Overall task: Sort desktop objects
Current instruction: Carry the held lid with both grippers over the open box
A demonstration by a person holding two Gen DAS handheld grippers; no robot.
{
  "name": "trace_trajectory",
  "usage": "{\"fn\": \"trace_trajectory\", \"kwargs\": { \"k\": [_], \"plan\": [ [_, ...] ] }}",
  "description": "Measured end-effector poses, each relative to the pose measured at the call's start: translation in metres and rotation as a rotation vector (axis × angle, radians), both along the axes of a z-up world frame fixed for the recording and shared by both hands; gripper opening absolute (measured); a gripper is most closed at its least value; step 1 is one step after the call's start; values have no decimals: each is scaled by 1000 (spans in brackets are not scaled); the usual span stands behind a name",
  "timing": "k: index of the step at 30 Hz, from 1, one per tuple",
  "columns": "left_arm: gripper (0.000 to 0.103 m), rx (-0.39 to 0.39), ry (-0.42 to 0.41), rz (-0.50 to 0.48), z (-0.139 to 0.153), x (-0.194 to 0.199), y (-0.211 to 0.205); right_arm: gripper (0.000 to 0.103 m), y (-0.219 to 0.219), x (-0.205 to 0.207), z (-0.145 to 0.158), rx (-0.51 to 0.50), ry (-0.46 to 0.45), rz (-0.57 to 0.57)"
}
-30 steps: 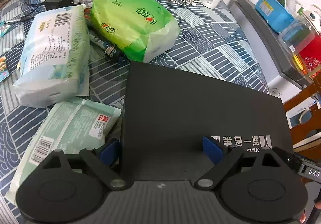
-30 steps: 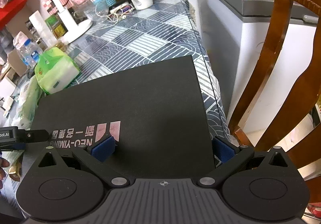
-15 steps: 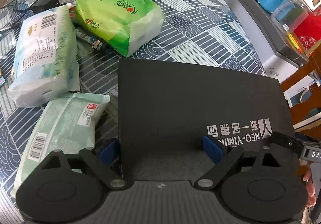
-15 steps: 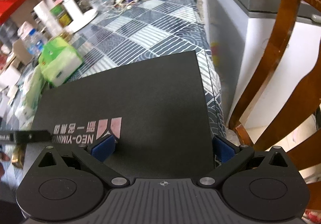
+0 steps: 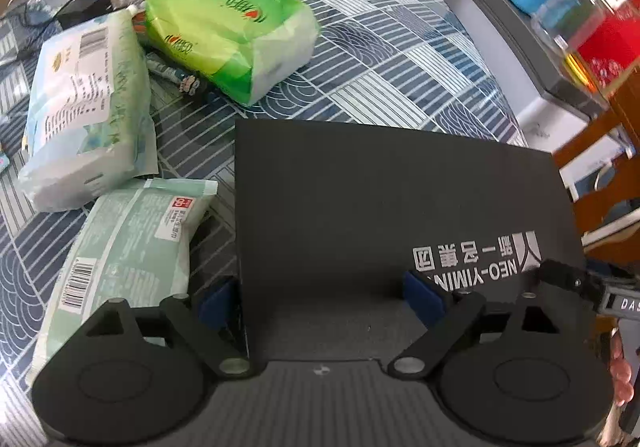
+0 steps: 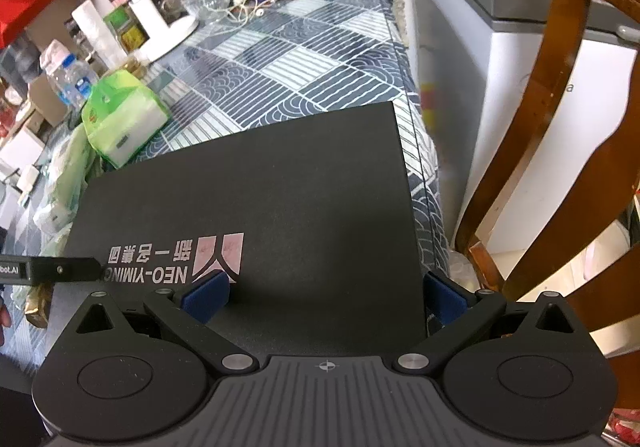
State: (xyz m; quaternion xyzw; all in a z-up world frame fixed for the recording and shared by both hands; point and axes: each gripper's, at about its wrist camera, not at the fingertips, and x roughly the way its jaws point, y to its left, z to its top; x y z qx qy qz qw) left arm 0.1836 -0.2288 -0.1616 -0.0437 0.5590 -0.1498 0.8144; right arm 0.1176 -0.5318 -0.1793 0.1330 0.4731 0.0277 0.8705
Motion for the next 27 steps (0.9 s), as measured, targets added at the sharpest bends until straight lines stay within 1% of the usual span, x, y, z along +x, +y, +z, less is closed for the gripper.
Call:
{"fn": "trace_trajectory", "kwargs": {
  "k": [8, 15, 20, 27],
  "plan": [
    [103, 3, 5, -39, 12, -15, -10, 102, -6, -22, 7, 5, -12, -56],
    [103, 18, -25, -92, 30, -36, -29, 102, -17, -58, 21, 25, -33, -109],
    [103, 19, -17, -122, 42, -65, -36, 102, -22, -94, 34, 29, -34, -143],
    [103, 32, 12, -173, 52, -121, -40, 102, -25, -161, 44, 33, -21, -168]
  ]
}}
